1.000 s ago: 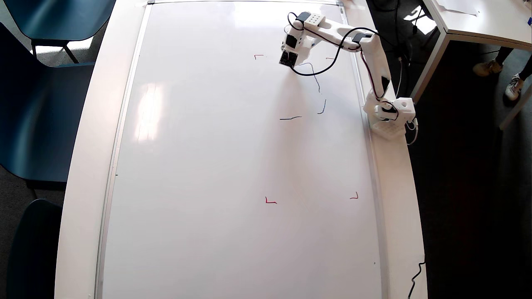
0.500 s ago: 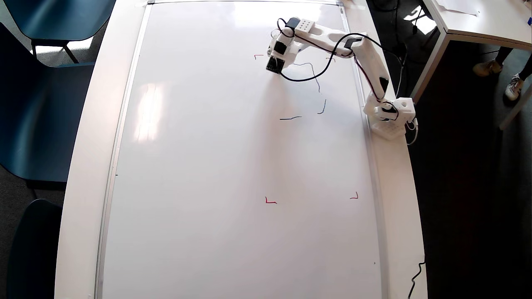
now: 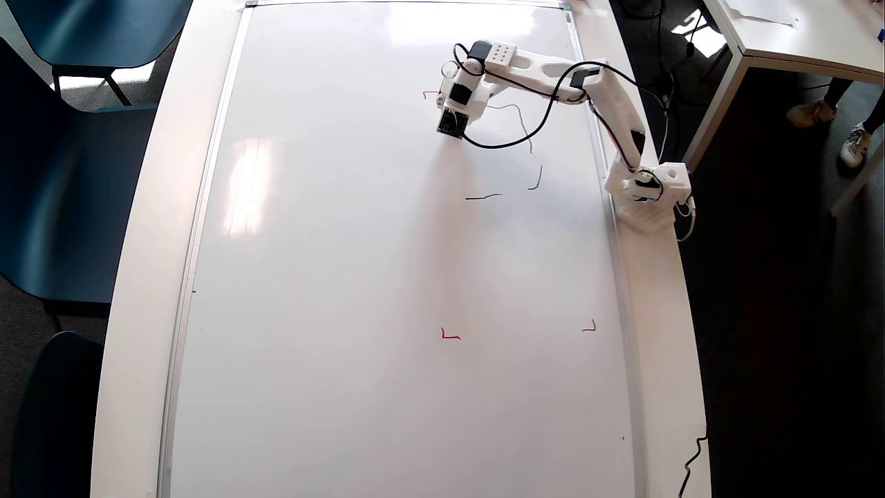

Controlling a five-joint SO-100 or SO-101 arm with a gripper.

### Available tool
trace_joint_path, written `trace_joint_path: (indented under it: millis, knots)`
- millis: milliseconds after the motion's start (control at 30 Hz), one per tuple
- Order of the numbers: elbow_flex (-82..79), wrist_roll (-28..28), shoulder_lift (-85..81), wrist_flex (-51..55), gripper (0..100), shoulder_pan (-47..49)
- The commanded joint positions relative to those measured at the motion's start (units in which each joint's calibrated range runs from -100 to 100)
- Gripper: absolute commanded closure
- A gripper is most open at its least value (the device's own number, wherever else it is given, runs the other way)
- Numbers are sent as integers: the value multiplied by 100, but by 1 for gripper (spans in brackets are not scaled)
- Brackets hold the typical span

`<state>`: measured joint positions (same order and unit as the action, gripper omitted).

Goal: Draw on a whiteboard a robot head using a pen attached to the gripper

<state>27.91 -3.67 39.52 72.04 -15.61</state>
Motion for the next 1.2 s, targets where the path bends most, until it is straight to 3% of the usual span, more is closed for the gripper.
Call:
trace_joint_path:
  millis: [0, 1167]
  knots:
    - [-99, 8, 52, 68, 99, 254]
    - [-1035, 303, -501, 102, 99, 1668]
